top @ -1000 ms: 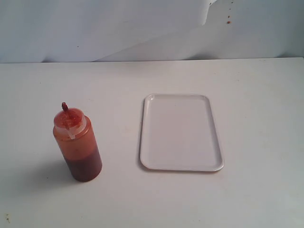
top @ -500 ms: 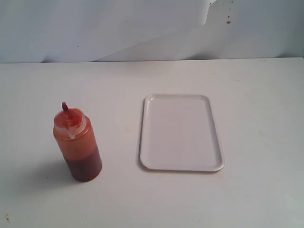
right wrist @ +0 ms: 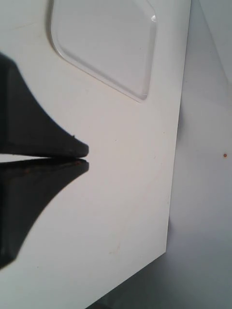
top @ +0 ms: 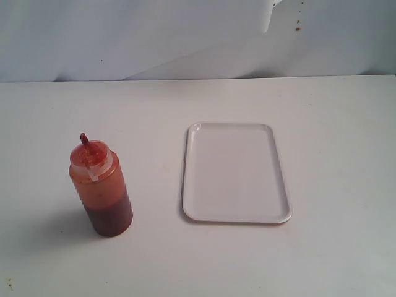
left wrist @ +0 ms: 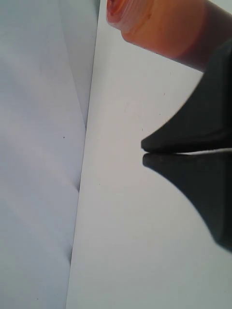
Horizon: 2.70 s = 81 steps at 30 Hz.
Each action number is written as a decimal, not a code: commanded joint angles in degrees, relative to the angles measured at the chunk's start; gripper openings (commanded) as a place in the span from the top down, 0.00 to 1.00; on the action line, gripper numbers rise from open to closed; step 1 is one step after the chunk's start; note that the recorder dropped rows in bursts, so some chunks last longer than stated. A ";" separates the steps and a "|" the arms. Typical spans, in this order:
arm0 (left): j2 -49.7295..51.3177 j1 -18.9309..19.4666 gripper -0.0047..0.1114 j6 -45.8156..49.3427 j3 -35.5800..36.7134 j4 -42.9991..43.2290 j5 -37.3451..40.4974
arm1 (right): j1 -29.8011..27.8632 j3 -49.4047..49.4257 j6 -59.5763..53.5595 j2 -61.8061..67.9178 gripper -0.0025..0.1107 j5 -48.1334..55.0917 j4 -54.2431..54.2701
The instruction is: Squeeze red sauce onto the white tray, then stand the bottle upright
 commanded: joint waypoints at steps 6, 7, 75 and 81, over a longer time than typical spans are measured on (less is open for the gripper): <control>-0.17 -0.33 0.96 -0.31 0.23 -0.08 0.20 | -0.34 0.17 0.09 -0.36 0.98 -0.14 -0.14; -0.17 -0.33 0.96 -0.31 0.23 -0.08 0.20 | -0.34 0.17 0.09 -0.36 0.98 -0.14 -0.14; -0.17 -0.33 0.96 -0.42 0.23 5.84 -37.18 | -0.34 0.17 0.09 -0.36 0.98 -0.14 -0.14; -0.17 -0.33 0.96 -0.42 0.23 5.96 -45.35 | -0.34 0.17 0.09 -0.36 0.98 -0.14 -0.14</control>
